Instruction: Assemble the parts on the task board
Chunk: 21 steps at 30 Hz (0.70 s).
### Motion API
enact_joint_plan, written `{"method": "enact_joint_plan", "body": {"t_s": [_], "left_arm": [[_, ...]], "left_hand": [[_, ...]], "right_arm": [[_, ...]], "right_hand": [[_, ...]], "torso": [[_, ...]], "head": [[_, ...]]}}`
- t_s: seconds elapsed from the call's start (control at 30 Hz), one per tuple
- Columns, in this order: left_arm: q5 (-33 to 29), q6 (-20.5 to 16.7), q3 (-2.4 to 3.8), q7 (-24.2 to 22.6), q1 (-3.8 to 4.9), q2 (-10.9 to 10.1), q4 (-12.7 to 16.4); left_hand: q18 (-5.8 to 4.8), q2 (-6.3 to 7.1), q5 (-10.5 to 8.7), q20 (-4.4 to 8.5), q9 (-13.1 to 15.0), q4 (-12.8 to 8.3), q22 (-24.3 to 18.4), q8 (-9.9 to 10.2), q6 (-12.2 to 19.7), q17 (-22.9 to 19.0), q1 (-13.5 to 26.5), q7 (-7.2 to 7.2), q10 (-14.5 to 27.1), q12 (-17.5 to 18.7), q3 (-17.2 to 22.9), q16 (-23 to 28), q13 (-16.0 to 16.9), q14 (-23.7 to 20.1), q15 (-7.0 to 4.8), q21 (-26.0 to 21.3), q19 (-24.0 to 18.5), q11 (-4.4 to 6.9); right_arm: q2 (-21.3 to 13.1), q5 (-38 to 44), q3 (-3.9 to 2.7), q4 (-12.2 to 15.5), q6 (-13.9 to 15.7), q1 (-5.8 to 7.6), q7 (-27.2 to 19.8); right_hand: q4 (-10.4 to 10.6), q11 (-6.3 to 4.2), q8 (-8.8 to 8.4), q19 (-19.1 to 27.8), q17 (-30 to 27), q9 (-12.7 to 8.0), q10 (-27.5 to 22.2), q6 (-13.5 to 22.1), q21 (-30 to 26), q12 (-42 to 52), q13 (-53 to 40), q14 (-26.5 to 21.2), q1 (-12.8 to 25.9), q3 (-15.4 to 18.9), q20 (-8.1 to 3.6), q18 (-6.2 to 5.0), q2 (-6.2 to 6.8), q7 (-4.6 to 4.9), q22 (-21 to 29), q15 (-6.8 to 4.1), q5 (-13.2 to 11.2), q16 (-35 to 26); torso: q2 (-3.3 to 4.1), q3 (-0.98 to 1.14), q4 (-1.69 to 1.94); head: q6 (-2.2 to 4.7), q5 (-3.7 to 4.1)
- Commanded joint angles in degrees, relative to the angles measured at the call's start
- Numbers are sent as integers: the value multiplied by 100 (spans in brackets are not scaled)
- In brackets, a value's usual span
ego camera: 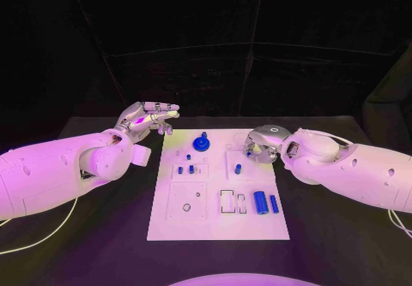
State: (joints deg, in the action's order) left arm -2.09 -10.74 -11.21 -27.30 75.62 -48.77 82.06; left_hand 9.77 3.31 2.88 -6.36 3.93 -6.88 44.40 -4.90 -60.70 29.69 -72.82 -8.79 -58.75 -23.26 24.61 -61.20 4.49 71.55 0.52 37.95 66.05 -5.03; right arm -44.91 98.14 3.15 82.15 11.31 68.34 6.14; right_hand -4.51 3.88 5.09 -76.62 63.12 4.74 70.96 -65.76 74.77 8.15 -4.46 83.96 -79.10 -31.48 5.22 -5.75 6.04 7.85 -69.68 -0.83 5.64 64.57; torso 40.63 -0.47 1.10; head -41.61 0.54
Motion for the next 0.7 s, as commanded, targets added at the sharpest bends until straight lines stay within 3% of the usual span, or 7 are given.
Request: {"method": "enact_joint_plan", "body": {"t_s": [0.03,0.23,0.47,0.7], "left_arm": [[-34,78,4,-6,8,-4,8],[-34,71,4,1,8,-6,-11],[-34,67,3,7,7,-2,-36],[-33,66,3,12,7,5,-59]], "left_hand": [[71,-45,30,-4,-9,8,-10,-7,5,-5,19,-17,13,-24,-38,33,-5,-58,-1,-33,-46,-14],[71,-42,30,-5,-11,4,-18,0,20,-26,14,-24,21,-30,-45,47,-6,-68,1,-45,-49,-16],[71,-41,30,-7,-13,3,-26,7,36,-38,10,-32,27,-36,-51,54,-8,-74,3,-56,-50,-21],[71,-41,30,-8,-14,4,-29,10,44,-42,11,-36,29,-40,-55,57,-8,-76,4,-61,-50,-24]], "right_arm": [[-19,179,12,50,166,-13,135],[-85,166,11,168,368,-15,104],[-165,46,9,274,808,-14,-6],[-282,-95,6,391,996,-11,-80]], "right_hand": [[-1,-32,32,-36,0,3,76,-37,21,20,10,262,-24,-35,-10,76,-59,-5,-8,-28,-35,13],[-8,-31,23,-62,11,1,65,-35,60,11,13,264,-18,-41,-15,86,-50,-5,-57,-30,-29,37],[-38,-12,-24,-82,23,-13,7,2,112,-32,32,263,-13,-82,-17,98,-31,11,-114,-21,12,90],[-46,-9,-33,-106,48,-16,1,6,146,-39,34,265,-13,-94,-16,108,-29,15,-158,-18,19,123]], "torso": [[-8,2,-8],[-5,1,-3],[-2,-1,0],[-9,-9,6]], "head": [[11,0],[14,7],[36,17],[33,15]]}}
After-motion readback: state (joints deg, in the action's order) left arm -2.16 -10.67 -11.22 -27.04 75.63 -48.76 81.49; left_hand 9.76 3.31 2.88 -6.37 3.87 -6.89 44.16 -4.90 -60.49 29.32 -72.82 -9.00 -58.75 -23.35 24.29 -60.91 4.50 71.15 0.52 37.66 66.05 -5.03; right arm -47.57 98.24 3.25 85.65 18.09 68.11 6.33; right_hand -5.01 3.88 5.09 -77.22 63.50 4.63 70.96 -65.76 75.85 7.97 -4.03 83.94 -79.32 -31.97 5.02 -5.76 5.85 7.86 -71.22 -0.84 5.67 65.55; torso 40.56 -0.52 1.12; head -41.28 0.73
